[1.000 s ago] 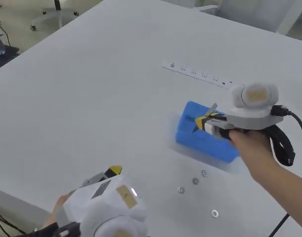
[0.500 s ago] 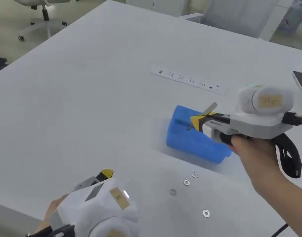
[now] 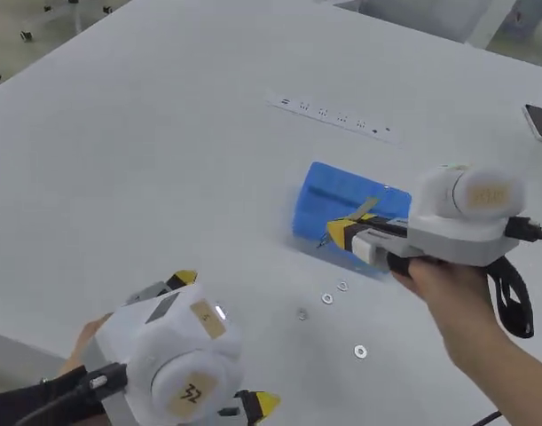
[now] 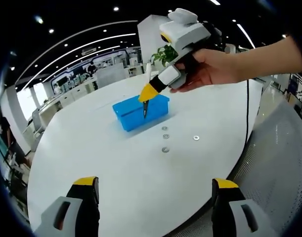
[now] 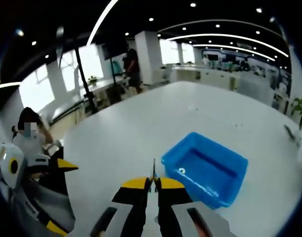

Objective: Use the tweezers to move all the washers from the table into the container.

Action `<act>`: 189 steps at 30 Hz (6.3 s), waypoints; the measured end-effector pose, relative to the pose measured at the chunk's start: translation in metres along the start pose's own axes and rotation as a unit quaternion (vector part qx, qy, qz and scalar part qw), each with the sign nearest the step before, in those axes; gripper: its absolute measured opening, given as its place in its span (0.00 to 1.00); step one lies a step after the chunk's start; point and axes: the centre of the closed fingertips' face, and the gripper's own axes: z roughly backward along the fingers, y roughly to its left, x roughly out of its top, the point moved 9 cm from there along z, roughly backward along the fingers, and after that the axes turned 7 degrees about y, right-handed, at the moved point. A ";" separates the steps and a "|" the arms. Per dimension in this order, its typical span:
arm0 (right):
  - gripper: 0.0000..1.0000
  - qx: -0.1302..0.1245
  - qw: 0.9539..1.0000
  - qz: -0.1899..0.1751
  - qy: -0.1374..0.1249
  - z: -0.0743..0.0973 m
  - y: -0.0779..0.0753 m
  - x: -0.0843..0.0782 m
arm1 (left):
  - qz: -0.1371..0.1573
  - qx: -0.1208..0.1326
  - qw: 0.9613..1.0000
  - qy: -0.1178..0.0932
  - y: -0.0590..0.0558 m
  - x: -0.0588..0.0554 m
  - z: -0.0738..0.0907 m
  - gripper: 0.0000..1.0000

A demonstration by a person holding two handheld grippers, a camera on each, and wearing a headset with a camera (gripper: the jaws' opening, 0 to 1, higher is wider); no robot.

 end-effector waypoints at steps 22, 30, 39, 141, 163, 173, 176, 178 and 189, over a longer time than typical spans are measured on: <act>0.03 0.011 0.999 -0.028 0.046 -0.003 0.022 -0.054 | 0.001 -0.008 1.000 -0.003 -0.002 0.002 0.000 0.97; 0.04 0.002 0.998 -0.030 0.046 -0.004 0.022 -0.058 | 0.006 -0.013 1.000 -0.006 -0.001 0.003 0.001 0.96; 0.04 -0.008 0.998 -0.031 0.045 -0.008 0.020 -0.061 | 0.007 -0.018 1.000 -0.010 -0.002 0.003 0.001 0.97; 0.02 -0.046 0.998 0.029 -0.034 0.025 0.015 0.028 | 0.018 -0.006 0.999 -0.031 0.001 0.005 0.003 0.99; 0.03 -0.116 0.993 0.023 -0.029 -0.019 -0.052 0.051 | 0.010 -0.006 1.000 -0.008 0.000 0.001 0.000 0.99; 0.03 -0.114 0.993 0.027 0.027 -0.048 -0.056 0.028 | 0.009 -0.010 1.000 -0.001 0.000 0.000 -0.001 0.99; 0.03 -0.113 0.992 0.028 0.039 -0.053 -0.056 0.023 | 0.004 -0.009 1.000 0.000 -0.001 0.000 -0.001 0.99; 0.03 -0.112 0.992 0.026 0.044 -0.055 -0.056 0.020 | 0.006 -0.012 1.000 0.001 -0.001 -0.001 -0.001 0.99; 0.03 -0.107 0.991 0.042 0.069 -0.065 -0.054 0.015 | 0.006 -0.012 1.000 0.007 -0.001 -0.001 -0.002 0.98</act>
